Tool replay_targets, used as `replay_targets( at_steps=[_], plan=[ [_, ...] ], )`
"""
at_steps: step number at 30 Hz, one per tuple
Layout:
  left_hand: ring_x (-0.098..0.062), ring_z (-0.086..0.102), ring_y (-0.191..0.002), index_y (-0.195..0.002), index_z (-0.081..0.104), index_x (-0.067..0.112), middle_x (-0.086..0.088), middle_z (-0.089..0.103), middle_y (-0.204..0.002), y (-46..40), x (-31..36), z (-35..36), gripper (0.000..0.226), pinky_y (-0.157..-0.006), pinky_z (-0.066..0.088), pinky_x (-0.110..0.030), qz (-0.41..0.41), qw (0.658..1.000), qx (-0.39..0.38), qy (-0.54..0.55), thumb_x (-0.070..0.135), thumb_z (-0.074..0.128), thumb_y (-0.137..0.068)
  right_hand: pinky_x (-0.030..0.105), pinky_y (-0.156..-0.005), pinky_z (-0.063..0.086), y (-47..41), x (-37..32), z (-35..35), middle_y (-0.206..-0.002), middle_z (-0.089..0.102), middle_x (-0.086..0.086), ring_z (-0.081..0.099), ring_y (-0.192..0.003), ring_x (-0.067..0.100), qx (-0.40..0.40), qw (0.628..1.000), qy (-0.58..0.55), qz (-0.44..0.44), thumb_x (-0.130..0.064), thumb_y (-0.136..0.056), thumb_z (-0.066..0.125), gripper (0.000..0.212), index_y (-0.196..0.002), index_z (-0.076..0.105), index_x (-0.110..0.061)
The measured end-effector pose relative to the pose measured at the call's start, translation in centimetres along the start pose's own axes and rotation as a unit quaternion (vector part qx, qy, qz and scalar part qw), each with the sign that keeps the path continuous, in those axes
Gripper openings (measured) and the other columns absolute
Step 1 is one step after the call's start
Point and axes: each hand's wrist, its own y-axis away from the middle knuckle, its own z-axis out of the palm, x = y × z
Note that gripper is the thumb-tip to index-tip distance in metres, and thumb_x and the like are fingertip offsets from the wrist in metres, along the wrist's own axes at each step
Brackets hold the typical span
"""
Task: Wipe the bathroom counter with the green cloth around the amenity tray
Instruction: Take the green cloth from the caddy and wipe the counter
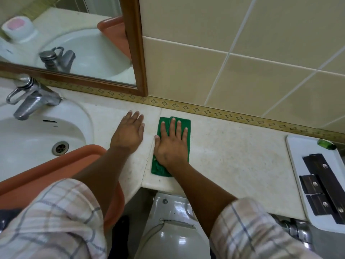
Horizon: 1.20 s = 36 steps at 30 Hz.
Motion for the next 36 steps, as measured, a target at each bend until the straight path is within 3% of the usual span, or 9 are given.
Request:
replay_targets(
  at_steps=[5, 10, 20, 24, 36],
  plan=[
    [-0.021, 0.02, -0.15, -0.151, 0.038, 0.015, -0.003, 0.033, -0.16, -0.1, -0.1, -0.2, 0.052, -0.119, 0.009, -0.031, 0.001, 1.0, 0.002, -0.002, 0.036, 0.026, -0.105, 0.054, -0.121, -0.005, -2.8, -0.4, -0.6, -0.166, -0.002, 0.015, -0.008, -0.152, 0.034, -0.008, 1.0, 0.011, 0.01, -0.05, -0.1, 0.012, 0.066, -0.158, 0.008, -0.019],
    [-0.023, 0.02, -0.15, -0.151, 0.038, 0.013, -0.005, 0.033, -0.159, 0.2, -0.8, -0.6, 0.052, -0.121, 0.014, -0.037, 0.014, 1.0, 0.0, 0.009, 0.037, 0.026, -0.105, 0.053, -0.122, -0.005, -2.1, 1.4, -1.3, -0.167, -0.001, 0.01, -0.008, -0.153, 0.029, -0.014, 1.0, 0.004, -0.016, -0.048, -0.1, 0.013, 0.064, -0.158, 0.009, -0.022],
    [-0.026, 0.02, -0.15, -0.15, 0.038, 0.008, -0.009, 0.032, -0.159, 0.1, -0.4, -0.3, 0.054, -0.122, 0.014, -0.04, 0.04, 0.999, -0.003, 0.001, 0.036, 0.026, -0.105, 0.054, -0.122, -0.001, 3.6, 21.6, -5.4, -0.167, 0.0, 0.009, -0.004, -0.153, 0.028, 0.018, 0.989, 0.033, 0.141, -0.055, -0.097, 0.005, 0.067, -0.158, 0.009, -0.027],
    [-0.026, 0.02, -0.15, -0.15, 0.039, 0.008, -0.009, 0.033, -0.159, 0.1, 0.0, -0.4, 0.054, -0.121, 0.014, -0.039, 0.036, 0.999, 0.001, 0.0, 0.036, 0.027, -0.105, 0.053, -0.122, -0.001, 5.8, 26.7, -6.3, -0.167, 0.003, 0.009, -0.002, -0.153, 0.026, 0.029, 0.986, 0.032, 0.163, -0.054, -0.1, 0.01, 0.064, -0.158, 0.011, -0.027],
    [-0.029, 0.028, -0.147, -0.146, 0.045, 0.008, -0.01, 0.041, -0.155, 0.2, 0.1, -0.5, 0.049, -0.121, 0.018, -0.039, 0.026, 1.0, 0.012, 0.007, 0.03, 0.033, -0.104, 0.053, -0.122, -0.004, 11.7, 21.0, -3.7, -0.166, -0.006, 0.01, -0.011, -0.152, 0.027, 0.027, 0.988, 0.022, 0.151, -0.057, -0.098, 0.003, 0.068, -0.158, 0.002, -0.024]
  ],
)
